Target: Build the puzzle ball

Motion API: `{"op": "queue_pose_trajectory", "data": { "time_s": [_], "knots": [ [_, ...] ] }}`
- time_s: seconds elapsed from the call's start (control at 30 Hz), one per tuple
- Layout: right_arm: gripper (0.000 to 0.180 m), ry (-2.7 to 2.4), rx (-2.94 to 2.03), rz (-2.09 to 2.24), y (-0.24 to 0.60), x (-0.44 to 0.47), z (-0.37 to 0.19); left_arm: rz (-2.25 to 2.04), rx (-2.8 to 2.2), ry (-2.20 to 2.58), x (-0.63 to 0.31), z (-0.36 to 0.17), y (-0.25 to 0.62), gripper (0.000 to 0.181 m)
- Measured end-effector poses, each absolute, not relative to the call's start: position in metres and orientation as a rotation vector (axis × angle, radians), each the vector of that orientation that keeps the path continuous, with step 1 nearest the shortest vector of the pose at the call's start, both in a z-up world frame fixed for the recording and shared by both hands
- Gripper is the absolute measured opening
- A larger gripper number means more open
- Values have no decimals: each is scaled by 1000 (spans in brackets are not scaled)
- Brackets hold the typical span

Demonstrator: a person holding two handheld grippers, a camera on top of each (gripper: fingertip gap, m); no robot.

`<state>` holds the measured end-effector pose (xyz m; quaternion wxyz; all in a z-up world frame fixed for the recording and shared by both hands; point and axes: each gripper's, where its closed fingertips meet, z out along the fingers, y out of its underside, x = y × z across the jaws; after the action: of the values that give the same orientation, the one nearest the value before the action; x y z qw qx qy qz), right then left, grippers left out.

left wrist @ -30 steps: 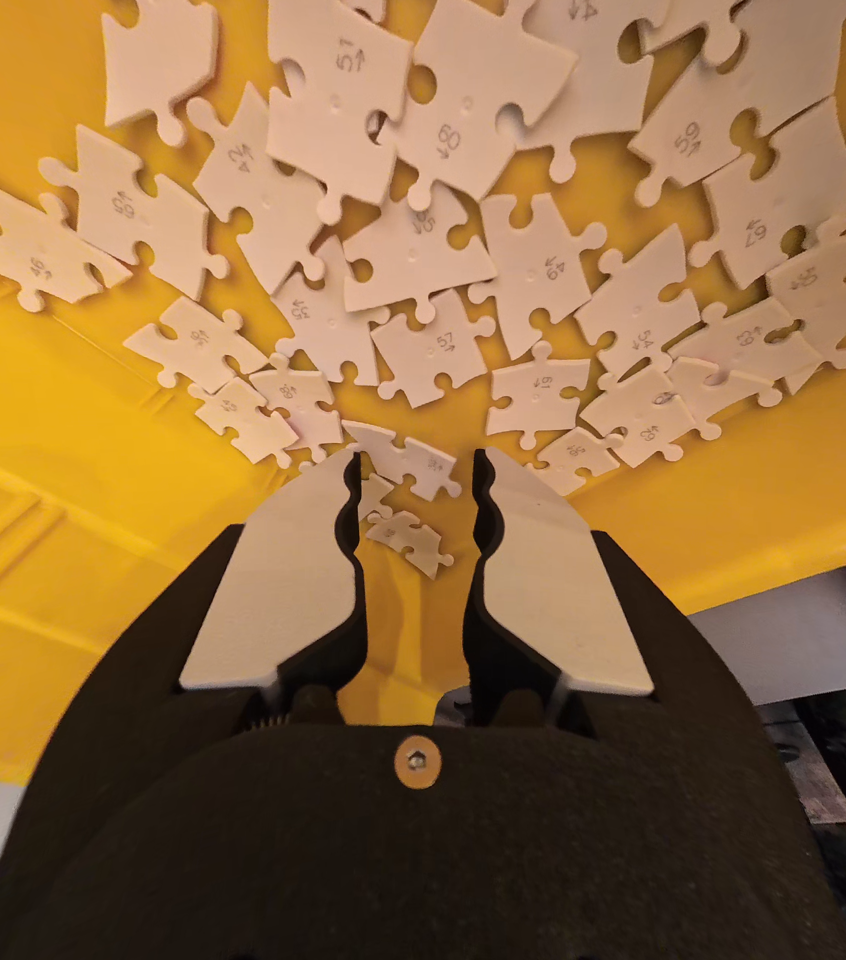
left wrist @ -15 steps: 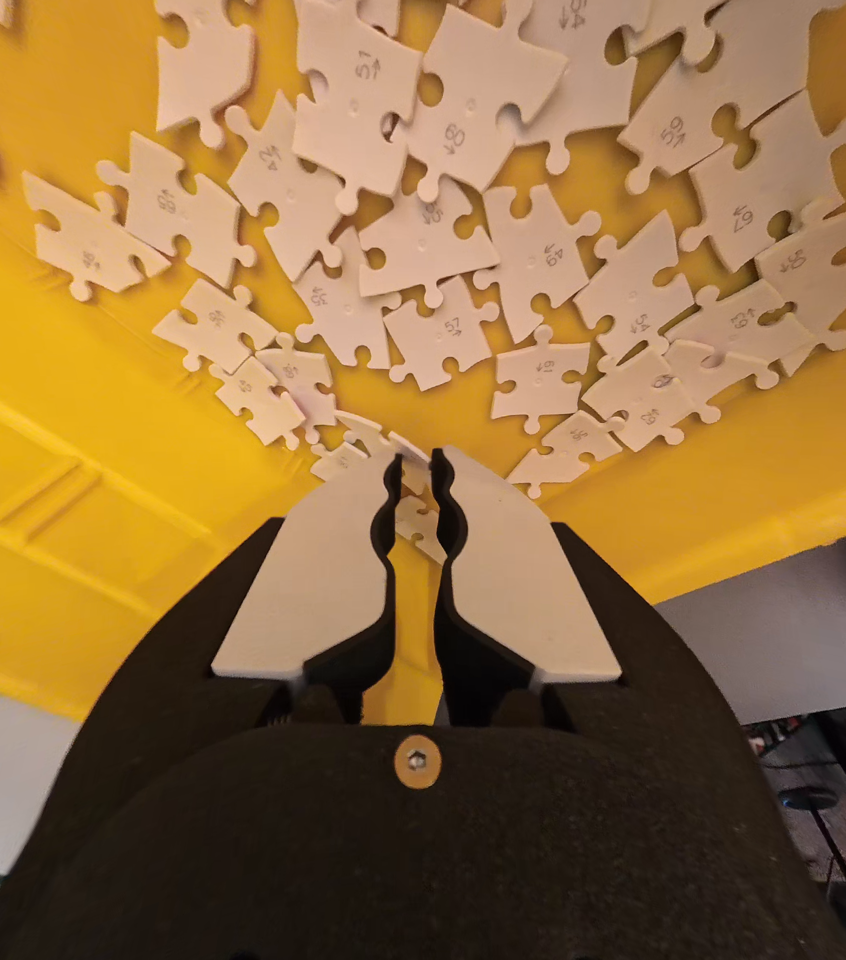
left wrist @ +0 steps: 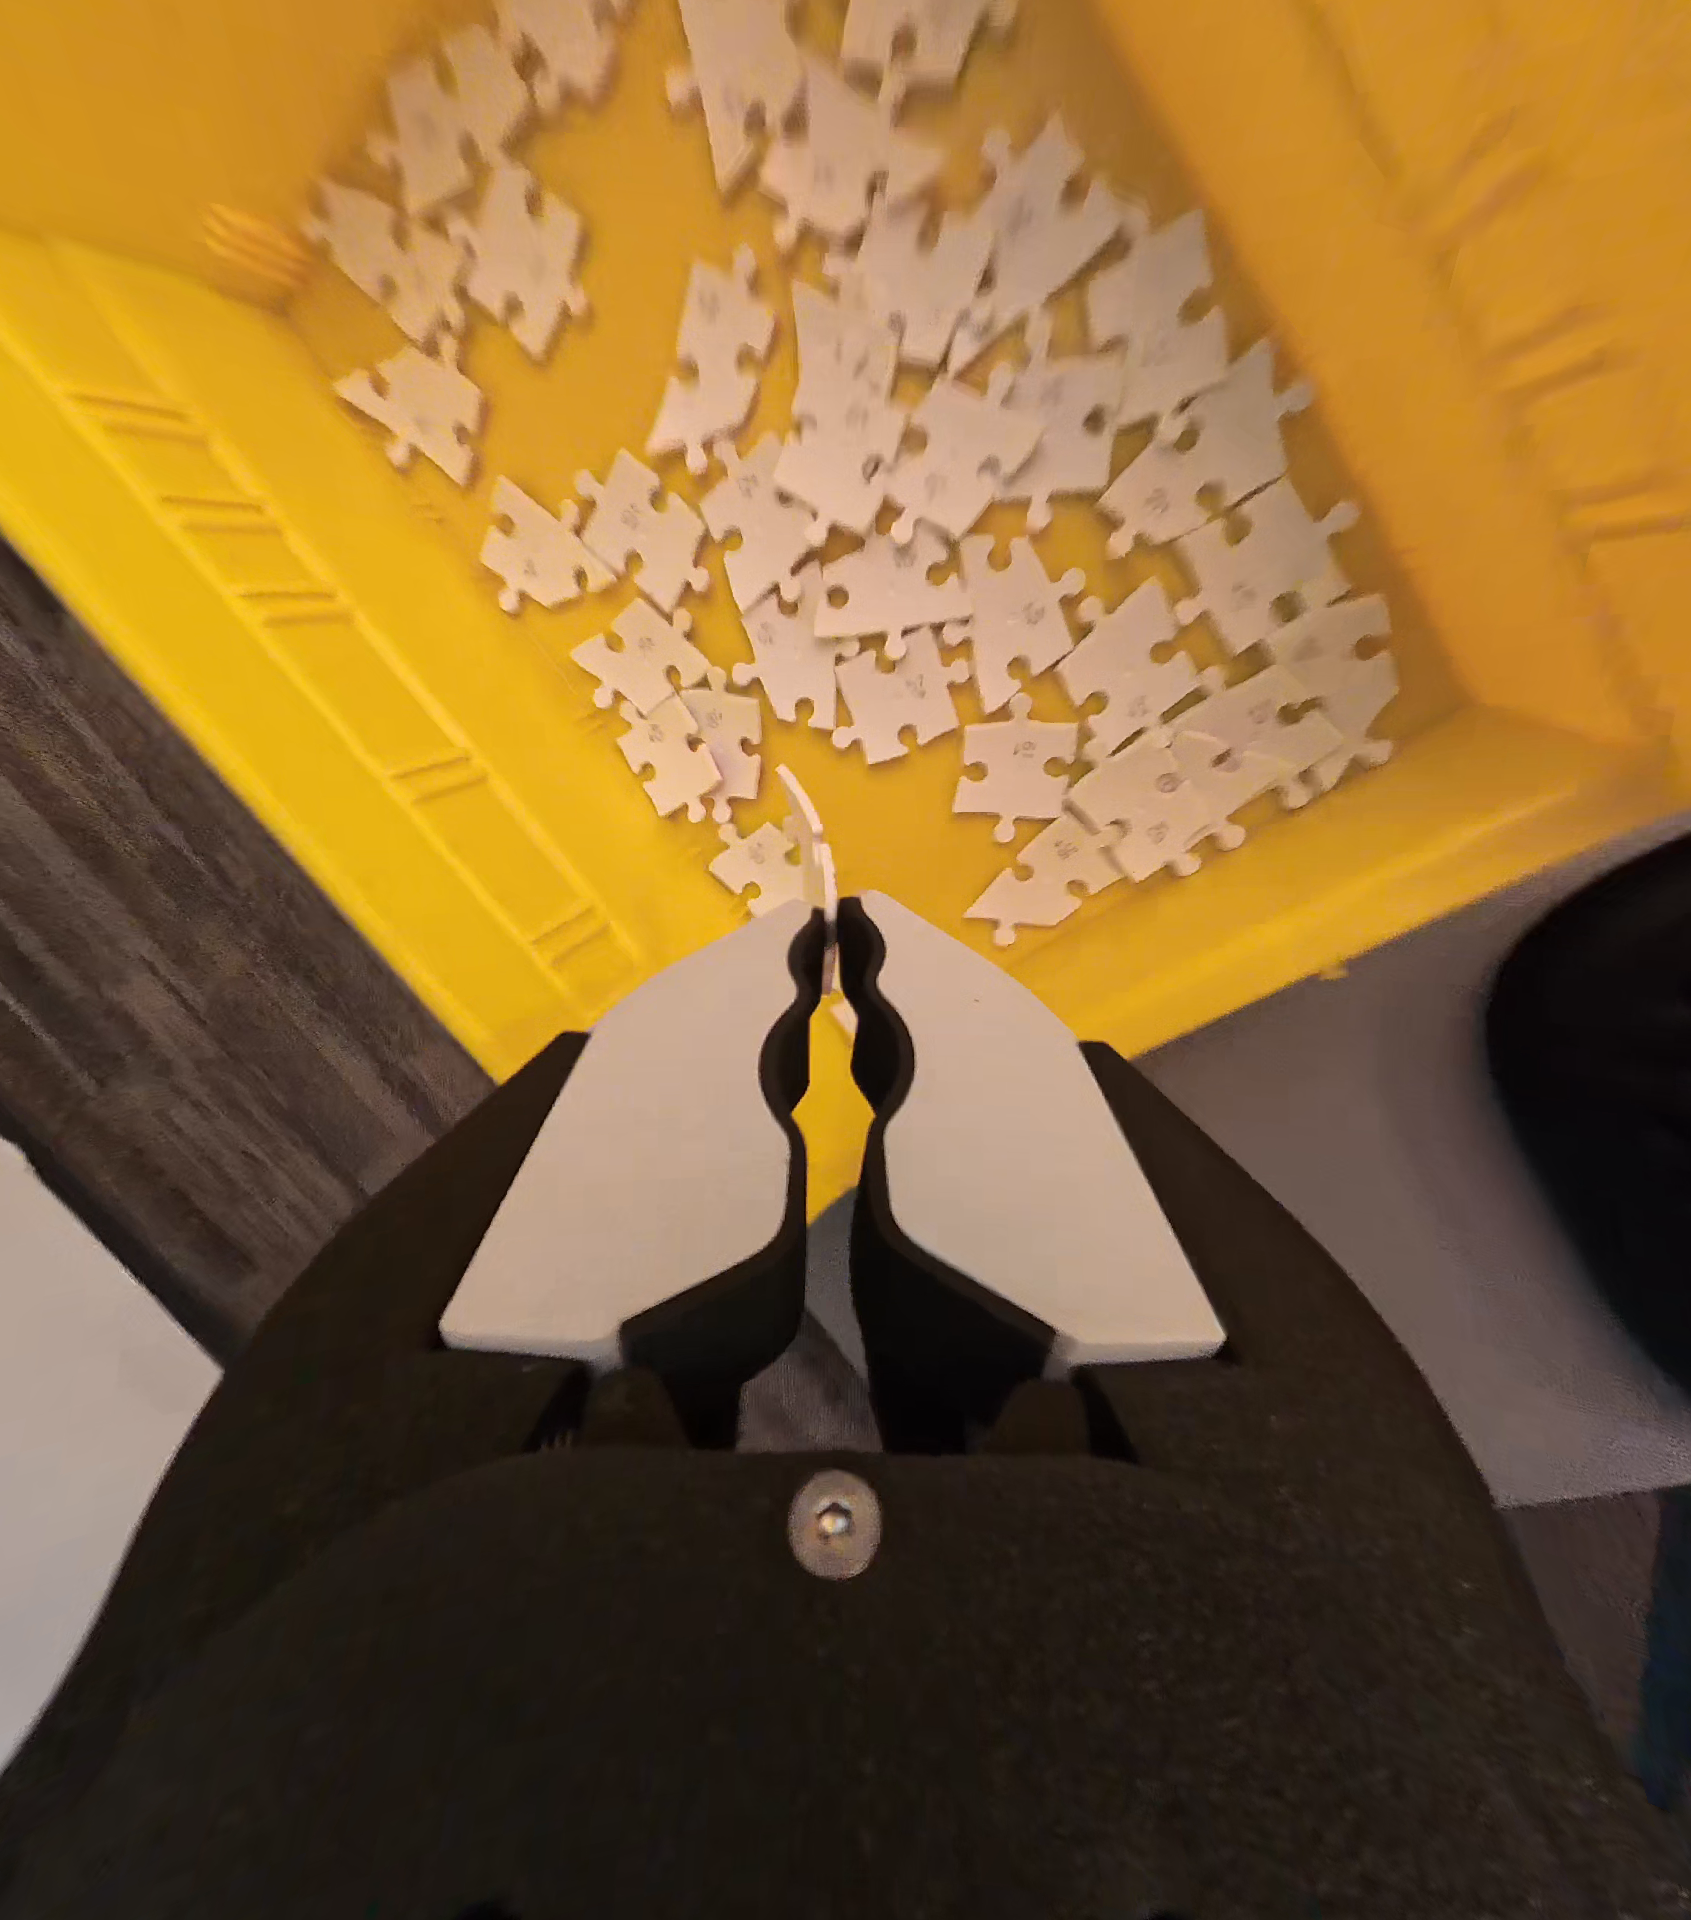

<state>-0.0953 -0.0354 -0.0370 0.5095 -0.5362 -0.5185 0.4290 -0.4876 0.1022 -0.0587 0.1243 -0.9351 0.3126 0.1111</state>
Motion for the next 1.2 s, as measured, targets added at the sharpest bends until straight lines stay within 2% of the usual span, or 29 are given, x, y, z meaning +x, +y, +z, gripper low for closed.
{"op": "queue_pose_trajectory", "data": {
  "time_s": [0.17,0.23,0.33,0.43,0.63,1.2],
  "knots": [
    [17,-1254,-1257,1031,-42,-96,-31,223,-2407,919,-385,12,76,2],
    [17,-1261,-1244,1027,-45,-97,-29,178,-2301,975,-334,19,57,2],
    [17,-1277,-1223,1021,-50,-98,-26,227,-2216,1061,-280,-7,41,2],
    [17,-1284,-1211,1029,-54,-99,-25,404,-2178,1052,-269,-40,51,3],
    [17,-1317,-1212,1033,-61,-101,-28,312,-2338,1009,-262,-99,56,2],
    [18,-1338,-1242,1010,-61,-102,-33,272,-2441,1060,-249,-144,55,4]
  ]
}}
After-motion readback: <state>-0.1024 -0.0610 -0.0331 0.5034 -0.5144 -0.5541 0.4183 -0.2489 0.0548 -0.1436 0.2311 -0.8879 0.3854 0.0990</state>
